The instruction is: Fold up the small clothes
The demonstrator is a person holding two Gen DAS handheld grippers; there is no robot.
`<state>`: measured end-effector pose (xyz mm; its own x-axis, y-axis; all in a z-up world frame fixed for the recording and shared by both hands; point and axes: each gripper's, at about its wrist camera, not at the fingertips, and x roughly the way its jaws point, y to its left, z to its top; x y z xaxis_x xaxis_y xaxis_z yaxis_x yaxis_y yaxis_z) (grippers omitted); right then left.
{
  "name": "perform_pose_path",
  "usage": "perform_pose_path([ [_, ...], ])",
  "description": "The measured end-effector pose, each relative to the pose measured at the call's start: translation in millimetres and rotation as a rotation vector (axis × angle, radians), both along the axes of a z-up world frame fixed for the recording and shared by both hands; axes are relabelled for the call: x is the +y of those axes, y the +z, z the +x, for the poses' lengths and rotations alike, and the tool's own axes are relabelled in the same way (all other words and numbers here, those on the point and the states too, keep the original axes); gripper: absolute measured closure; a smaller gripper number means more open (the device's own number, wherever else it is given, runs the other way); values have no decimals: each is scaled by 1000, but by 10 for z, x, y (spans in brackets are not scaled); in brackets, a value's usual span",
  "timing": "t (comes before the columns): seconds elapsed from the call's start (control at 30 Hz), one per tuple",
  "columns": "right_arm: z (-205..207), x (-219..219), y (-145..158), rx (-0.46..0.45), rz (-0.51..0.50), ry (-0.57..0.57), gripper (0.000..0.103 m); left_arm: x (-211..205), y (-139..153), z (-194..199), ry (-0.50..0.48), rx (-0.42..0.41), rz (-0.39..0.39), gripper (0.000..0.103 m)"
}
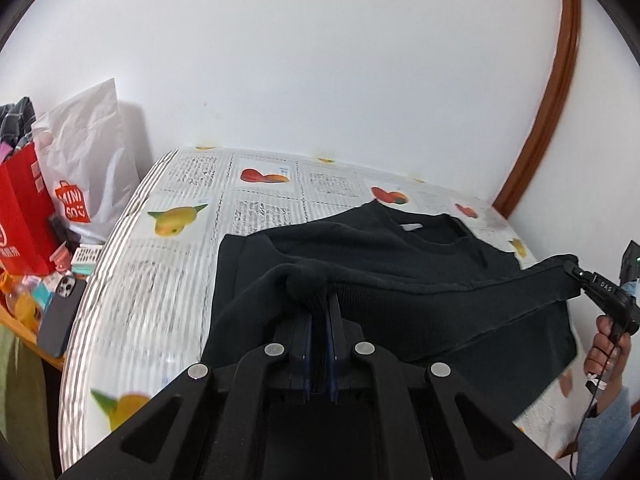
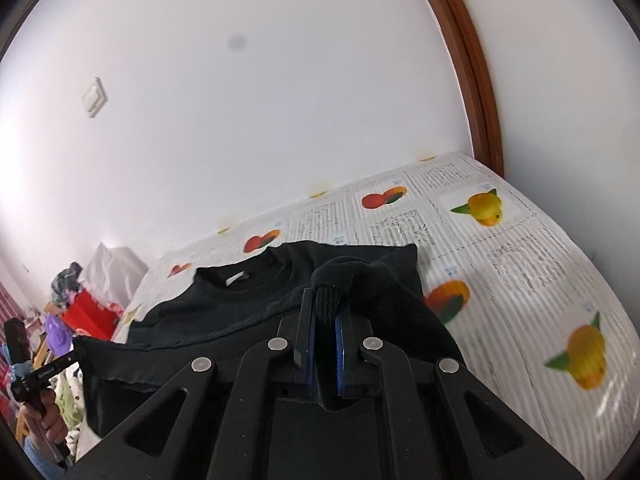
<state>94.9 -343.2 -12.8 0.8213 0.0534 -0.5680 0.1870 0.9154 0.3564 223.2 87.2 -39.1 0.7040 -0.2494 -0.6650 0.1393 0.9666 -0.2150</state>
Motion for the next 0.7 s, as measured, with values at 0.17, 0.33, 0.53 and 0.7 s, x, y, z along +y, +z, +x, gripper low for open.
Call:
perform_pose_path([
  [0.17, 334, 27, -313, 96, -58, -27, 96, -87, -264, 354, 15, 64, 68, 96],
  [0.33, 532, 38, -584, 218, -117, -43, 93, -49, -422, 491, 24, 113, 59, 93],
  [0.53, 349, 139, -322, 229, -184, -40, 81, 16, -351, 356, -2, 145, 8, 82],
  [0.7, -8, 405, -32, 165, -222, 50, 69, -23, -244, 19, -84, 116, 7, 64],
])
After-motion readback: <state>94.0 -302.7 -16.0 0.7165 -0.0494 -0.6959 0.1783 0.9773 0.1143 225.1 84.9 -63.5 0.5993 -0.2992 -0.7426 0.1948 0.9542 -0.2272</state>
